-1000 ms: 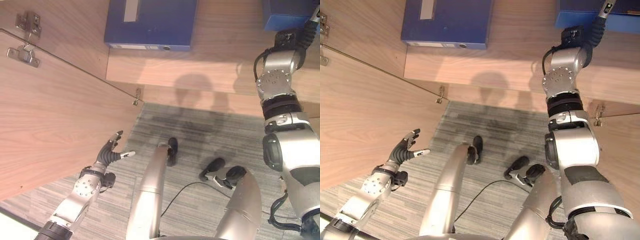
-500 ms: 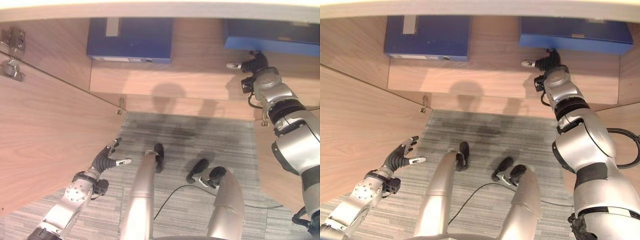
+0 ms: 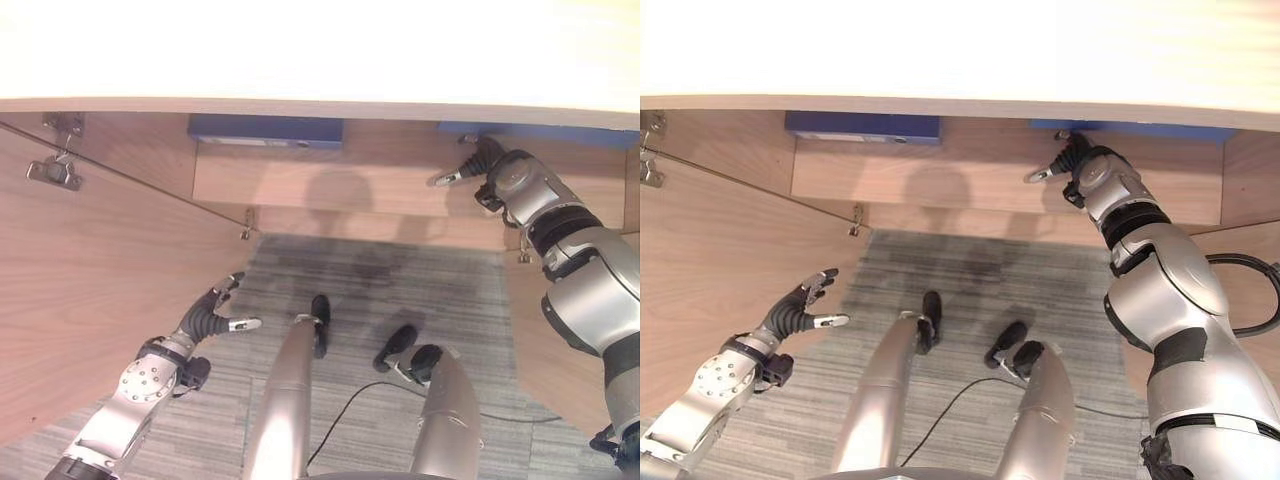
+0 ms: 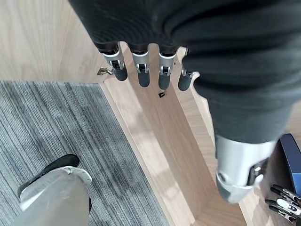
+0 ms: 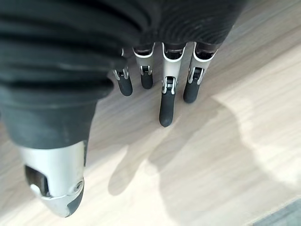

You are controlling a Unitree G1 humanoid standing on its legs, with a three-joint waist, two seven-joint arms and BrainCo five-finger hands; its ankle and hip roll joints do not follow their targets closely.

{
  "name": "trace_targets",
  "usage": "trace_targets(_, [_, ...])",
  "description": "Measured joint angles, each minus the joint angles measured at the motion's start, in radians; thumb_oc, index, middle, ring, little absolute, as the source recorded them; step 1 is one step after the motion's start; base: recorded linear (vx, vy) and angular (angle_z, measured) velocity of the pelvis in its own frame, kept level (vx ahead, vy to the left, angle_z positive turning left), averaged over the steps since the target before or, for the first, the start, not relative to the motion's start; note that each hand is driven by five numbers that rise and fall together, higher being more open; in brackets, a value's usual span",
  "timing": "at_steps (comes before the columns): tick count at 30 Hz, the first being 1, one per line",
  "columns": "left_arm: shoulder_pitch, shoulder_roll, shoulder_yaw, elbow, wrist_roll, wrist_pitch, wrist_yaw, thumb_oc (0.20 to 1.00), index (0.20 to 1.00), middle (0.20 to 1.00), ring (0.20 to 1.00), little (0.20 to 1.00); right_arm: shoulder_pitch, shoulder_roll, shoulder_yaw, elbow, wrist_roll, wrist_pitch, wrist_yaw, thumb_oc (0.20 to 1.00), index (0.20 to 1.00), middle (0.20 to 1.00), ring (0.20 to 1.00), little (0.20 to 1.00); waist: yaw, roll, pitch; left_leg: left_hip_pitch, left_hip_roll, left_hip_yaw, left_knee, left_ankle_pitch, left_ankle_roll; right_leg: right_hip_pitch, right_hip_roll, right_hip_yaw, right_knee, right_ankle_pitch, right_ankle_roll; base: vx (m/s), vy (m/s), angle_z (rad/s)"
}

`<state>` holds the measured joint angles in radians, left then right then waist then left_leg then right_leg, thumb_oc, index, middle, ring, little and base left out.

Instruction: Put the empty folder in the office cabinet

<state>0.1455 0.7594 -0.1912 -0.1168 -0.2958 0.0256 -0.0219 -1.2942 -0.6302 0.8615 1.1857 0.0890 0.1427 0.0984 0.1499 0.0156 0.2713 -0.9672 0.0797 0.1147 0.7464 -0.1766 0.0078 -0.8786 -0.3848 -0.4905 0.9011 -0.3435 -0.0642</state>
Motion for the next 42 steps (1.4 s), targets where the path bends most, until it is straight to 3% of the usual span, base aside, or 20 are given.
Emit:
trace_targets(2, [-0.014, -0.004, 0.0, 0.006, 0.01, 0.012, -0.013, 1.0, 1.0, 1.0, 1.0, 1.0, 0.009, 0.015, 0.047, 0.004, -0.126, 0.001, 0.013, 1.0, 1.0, 1.0, 1.0, 1.0, 0.004, 0.0, 0.008, 0.055, -0.001, 0.0, -0.085, 0.036, -0.006, 0.05, 0.023, -0.017, -0.079, 0.033, 0.004, -0.01, -0.016, -0.01])
trace_targets(8, [-0.056, -0.008, 0.03, 0.003, 0.037, 0.023, -0.02, 1.0, 1.0, 1.0, 1.0, 1.0, 0.064, 0.076, 0.064, 0.004, -0.318, 0.031, 0.084, 1.0, 1.0, 1.0, 1.0, 1.0, 0.023, -0.003, 0.014, 0.198, -0.001, 0.0, -0.249, 0.105, -0.021, 0.175, 0.074, -0.045, -0.231, 0.086, 0.007, 0.0, -0.029, -0.02])
trace_targets(12, [-0.087, -0.013, 0.04, 0.005, 0.047, 0.034, -0.036, 1.0, 1.0, 1.0, 1.0, 1.0, 0.155, 0.159, 0.027, 0.036, -0.354, 0.042, 0.123, 1.0, 1.0, 1.0, 1.0, 1.0, 0.027, -0.002, 0.021, 0.356, 0.003, 0.01, -0.399, 0.155, -0.031, 0.31, 0.124, -0.056, -0.363, 0.132, 0.017, 0.0, -0.046, -0.09])
trace_targets(13, [-0.122, -0.042, 0.032, 0.044, 0.048, 0.046, -0.043, 1.0, 1.0, 1.0, 1.0, 1.0, 0.184, 0.195, -0.044, 0.084, -0.356, 0.043, 0.125, 1.0, 1.0, 1.0, 1.0, 1.0, 0.028, 0.0, 0.022, 0.414, 0.004, 0.013, -0.453, 0.176, -0.037, 0.359, 0.139, -0.061, -0.408, 0.147, 0.022, 0.02, -0.068, -0.07])
trace_targets(20, [-0.153, -0.099, 0.014, 0.075, 0.079, 0.103, -0.091, 1.0, 1.0, 1.0, 1.0, 1.0, 0.335, 0.314, -0.151, 0.182, -0.394, 0.076, 0.184, 1.0, 1.0, 1.0, 1.0, 1.0, 0.049, 0.005, 0.016, 0.633, 0.015, 0.018, -0.601, 0.22, -0.054, 0.557, 0.198, -0.073, -0.539, 0.174, 0.031, 0.05, -0.062, -0.04])
trace_targets(25, [-0.137, -0.129, 0.015, 0.075, 0.087, 0.142, -0.126, 1.0, 1.0, 1.0, 1.0, 1.0, 0.524, 0.393, -0.147, 0.187, -0.395, 0.089, 0.226, 1.0, 1.0, 1.0, 1.0, 1.0, 0.042, 0.022, -0.047, 0.719, 0.027, 0.032, -0.686, 0.242, -0.069, 0.635, 0.238, -0.072, -0.628, 0.203, 0.045, 0.06, -0.069, -0.09])
trace_targets(29, [-0.093, -0.166, 0.016, 0.076, 0.088, 0.164, -0.159, 1.0, 1.0, 1.0, 1.0, 1.0, 0.591, 0.409, -0.161, 0.189, -0.395, 0.092, 0.229, 1.0, 1.0, 1.0, 1.0, 1.0, 0.023, 0.014, -0.118, 0.771, 0.039, 0.05, -0.719, 0.246, -0.071, 0.695, 0.276, -0.063, -0.709, 0.233, 0.052, 0.07, -0.072, -0.15])
trace_targets(32, [-0.021, -0.213, 0.015, 0.089, 0.087, 0.174, -0.179, 1.0, 1.0, 1.0, 1.0, 1.0, 0.667, 0.414, -0.17, 0.191, -0.395, 0.1, 0.219, 1.0, 1.0, 1.0, 1.0, 1.0, 0.021, -0.026, -0.197, 0.821, 0.053, 0.059, -0.722, 0.246, -0.072, 0.771, 0.312, -0.057, -0.789, 0.241, 0.058, 0.06, -0.119, -0.05])
trace_targets(35, [0.036, -0.305, 0.008, 0.357, 0.086, 0.208, -0.182, 1.0, 1.0, 1.0, 1.0, 1.0, 0.806, 0.41, -0.237, 0.185, -0.383, 0.094, 0.154, 1.0, 1.0, 1.0, 1.0, 1.0, 0.006, -0.051, -0.248, 0.834, 0.079, 0.066, -0.682, 0.246, -0.074, 0.799, 0.344, -0.035, -0.823, 0.244, 0.057, -0.14, -0.035, -0.32])
trace_targets(36, [0.025, -0.357, 0.007, 0.532, 0.086, 0.217, -0.16, 1.0, 1.0, 1.0, 1.0, 1.0, 0.833, 0.418, -0.276, 0.152, -0.382, 0.083, 0.109, 1.0, 1.0, 1.0, 1.0, 1.0, -0.007, -0.063, -0.247, 0.814, 0.082, 0.044, -0.599, 0.246, -0.074, 0.786, 0.342, 0.02, -0.813, 0.251, 0.041, -0.12, 0.151, -1.09])
trace_targets(37, [0.01, -0.389, -0.003, 0.642, 0.086, 0.218, -0.14, 1.0, 1.0, 1.0, 1.0, 1.0, 0.856, 0.418, -0.274, 0.136, -0.38, 0.071, 0.085, 1.0, 1.0, 1.0, 1.0, 1.0, -0.017, -0.072, -0.249, 0.789, 0.082, -0.001, -0.515, 0.232, -0.072, 0.782, 0.34, 0.062, -0.819, 0.273, 0.026, -0.14, 0.276, -1.4])
trace_targets(38, [-0.043, -0.433, -0.024, 0.799, 0.085, 0.213, -0.118, 1.0, 1.0, 1.0, 1.0, 1.0, 0.879, 0.407, -0.272, 0.118, -0.378, 0.061, 0.05, 1.0, 1.0, 1.0, 1.0, 1.0, -0.042, -0.067, -0.247, 0.741, 0.082, -0.084, -0.363, 0.172, -0.083, 0.803, 0.346, 0.088, -0.837, 0.304, 0.011, -0.1, 0.283, -1.13])
trace_targets(39, [-0.074, -0.451, -0.036, 0.874, 0.085, 0.211, -0.108, 1.0, 1.0, 1.0, 1.0, 1.0, 0.907, 0.396, -0.276, 0.113, -0.373, 0.061, 0.04, 1.0, 1.0, 1.0, 1.0, 1.0, -0.056, -0.066, -0.248, 0.743, 0.082, -0.106, -0.317, 0.165, -0.091, 0.812, 0.348, 0.102, -0.844, 0.311, 0.006, -0.14, 0.381, -0.54])
trace_targets(40, [-0.168, -0.519, -0.022, 1.122, 0.081, 0.169, -0.077, 1.0, 1.0, 1.0, 1.0, 1.0, 1.006, 0.35, -0.346, 0.101, -0.342, 0.048, 0.01, 1.0, 1.0, 1.0, 1.0, 1.0, -0.122, -0.057, -0.258, 0.781, 0.078, -0.066, -0.37, 0.145, -0.101, 0.824, 0.342, 0.089, -0.857, 0.322, 0.015, -0.13, 0.489, -0.16])
trace_targets(41, [-0.203, -0.557, -0.035, 1.225, 0.087, 0.149, -0.057, 1.0, 1.0, 1.0, 1.0, 1.0, 1.068, 0.293, -0.356, 0.11, -0.34, 0.055, -0.002, 1.0, 1.0, 1.0, 1.0, 1.0, -0.17, -0.044, -0.261, 0.818, 0.072, -0.035, -0.441, 0.135, -0.099, 0.803, 0.344, 0.086, -0.86, 0.331, 0.016, -0.12, 0.399, 0.26])
trace_targets(42, [-0.321, -0.604, -0.003, 1.511, 0.121, 0.106, -0.034, 1.0, 1.0, 1.0, 1.0, 1.0, 1.115, 0.277, -0.444, 0.127, -0.329, 0.042, -0.021, 1.0, 1.0, 1.0, 1.0, 1.0, -0.202, -0.024, -0.271, 0.836, 0.042, -0.01, -0.516, 0.109, -0.099, 0.805, 0.334, 0.07, -0.866, 0.353, 0.036, -0.15, 0.437, 0.27])
